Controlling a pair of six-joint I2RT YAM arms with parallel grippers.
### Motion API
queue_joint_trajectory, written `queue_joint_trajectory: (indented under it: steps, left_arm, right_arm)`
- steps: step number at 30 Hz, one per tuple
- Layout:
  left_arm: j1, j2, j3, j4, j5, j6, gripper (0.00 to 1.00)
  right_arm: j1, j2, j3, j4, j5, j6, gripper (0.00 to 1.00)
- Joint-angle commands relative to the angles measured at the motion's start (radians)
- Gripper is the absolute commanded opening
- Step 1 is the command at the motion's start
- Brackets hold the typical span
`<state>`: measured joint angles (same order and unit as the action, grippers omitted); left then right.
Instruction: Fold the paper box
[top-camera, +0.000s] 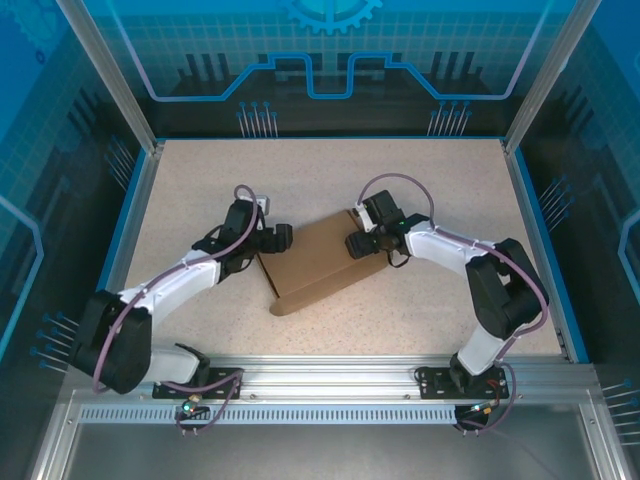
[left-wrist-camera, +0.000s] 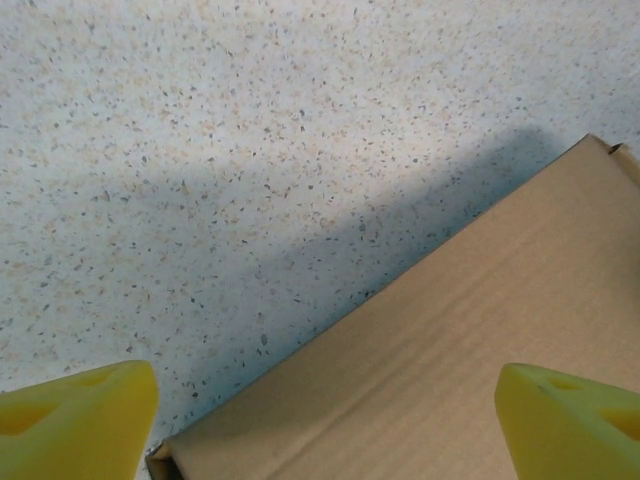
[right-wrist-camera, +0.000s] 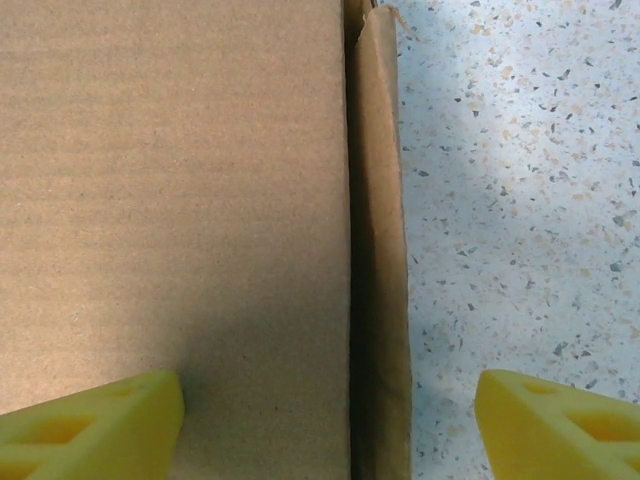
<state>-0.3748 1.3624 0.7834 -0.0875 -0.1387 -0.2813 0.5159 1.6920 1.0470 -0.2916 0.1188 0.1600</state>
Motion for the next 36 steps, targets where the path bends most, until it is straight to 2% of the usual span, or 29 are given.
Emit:
queue_joint_trajectory:
  steps: [1, 9, 16, 20, 25, 31, 36]
  left_arm:
    - [0.026, 0.074, 0.059, -0.012, 0.075, 0.017, 0.89]
    - [0.046, 0.186, 0.140, -0.031, 0.094, 0.040, 0.89]
    - [0.053, 0.186, 0.160, -0.021, 0.085, 0.039, 0.89]
    - [0.060, 0.160, 0.131, 0.023, 0.098, 0.014, 0.89]
    - [0.063, 0.155, 0.126, 0.034, 0.179, -0.013, 0.90]
    - [0.063, 0.183, 0.127, -0.001, 0.256, 0.003, 0.89]
    - [0.069, 0.214, 0.146, -0.062, 0.214, 0.077, 0.89]
  right_arm:
    - [-0.014, 0.054, 0.021, -0.044, 0.000, -0.004, 0.78]
    - [-0.086, 0.154, 0.164, -0.069, -0.089, -0.031, 0.76]
    - [-0.087, 0.064, 0.191, -0.107, -0.080, -0.042, 0.77]
    - [-0.076, -0.026, 0.156, -0.155, -0.080, -0.037, 0.77]
    - [-0.065, -0.130, 0.094, -0.206, -0.127, -0.010, 0.78]
    - [-0.067, -0.212, -0.026, -0.228, -0.255, 0.080, 0.78]
    - [-0.063, -0.244, -0.154, -0.127, -0.414, 0.218, 0.78]
